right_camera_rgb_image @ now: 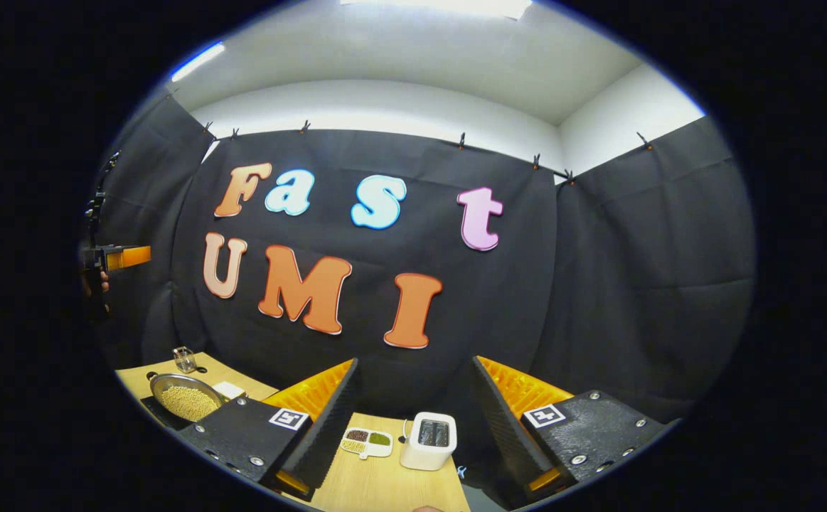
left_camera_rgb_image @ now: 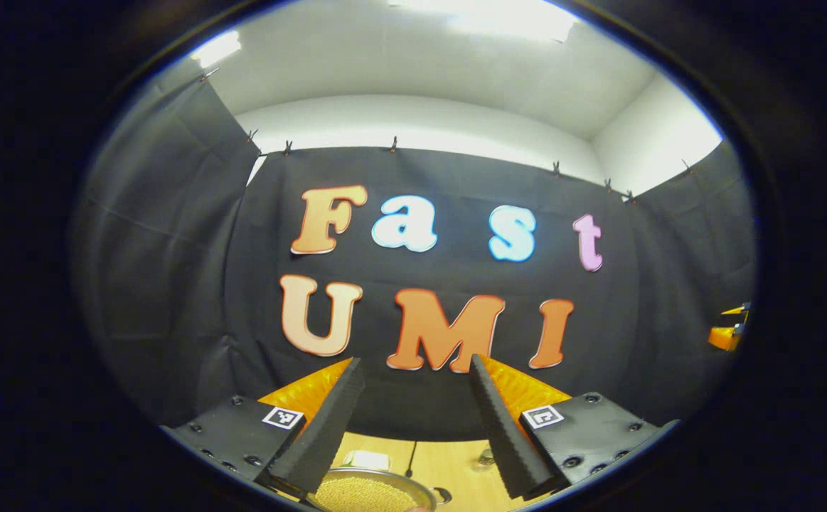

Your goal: First push the handle of the pot to place it horizontally, then grasp the pot with both hands and set it on the induction cooktop.

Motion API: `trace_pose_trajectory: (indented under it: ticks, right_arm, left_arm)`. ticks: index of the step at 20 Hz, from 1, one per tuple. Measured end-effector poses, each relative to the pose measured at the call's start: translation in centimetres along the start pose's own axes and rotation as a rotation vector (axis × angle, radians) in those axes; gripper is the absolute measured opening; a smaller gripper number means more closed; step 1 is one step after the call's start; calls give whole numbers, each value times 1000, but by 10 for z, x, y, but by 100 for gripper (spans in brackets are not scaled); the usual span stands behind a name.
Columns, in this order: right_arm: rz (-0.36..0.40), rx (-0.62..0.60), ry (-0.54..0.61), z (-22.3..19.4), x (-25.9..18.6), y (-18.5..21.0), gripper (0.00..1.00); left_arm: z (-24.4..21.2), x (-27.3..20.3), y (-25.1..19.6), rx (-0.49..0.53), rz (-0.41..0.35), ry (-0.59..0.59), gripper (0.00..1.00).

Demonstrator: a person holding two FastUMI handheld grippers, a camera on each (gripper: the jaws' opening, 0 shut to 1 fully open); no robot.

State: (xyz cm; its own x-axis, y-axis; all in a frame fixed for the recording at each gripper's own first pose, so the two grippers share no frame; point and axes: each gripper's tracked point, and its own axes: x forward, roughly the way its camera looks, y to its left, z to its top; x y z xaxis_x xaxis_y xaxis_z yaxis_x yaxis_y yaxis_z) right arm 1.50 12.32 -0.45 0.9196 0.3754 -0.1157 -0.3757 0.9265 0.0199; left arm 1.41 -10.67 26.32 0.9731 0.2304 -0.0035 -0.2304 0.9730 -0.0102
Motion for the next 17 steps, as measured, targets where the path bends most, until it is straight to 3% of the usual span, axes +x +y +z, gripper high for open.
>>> trace_pose_trajectory:
  ticks: [5, 8, 17]
  right_arm:
    - [16, 39, -76, 47, -23, -12, 97]
    - [31, 40, -120, 74, -33, -12, 94]
    - [88, 64, -163, 93, -54, -15, 95]
  left_arm:
    - [63, -19, -12, 16, 10, -81, 97]
    - [83, -39, -11, 19, 55, -108, 96]
    - [137, -91, 7, 11, 150, -202, 97]
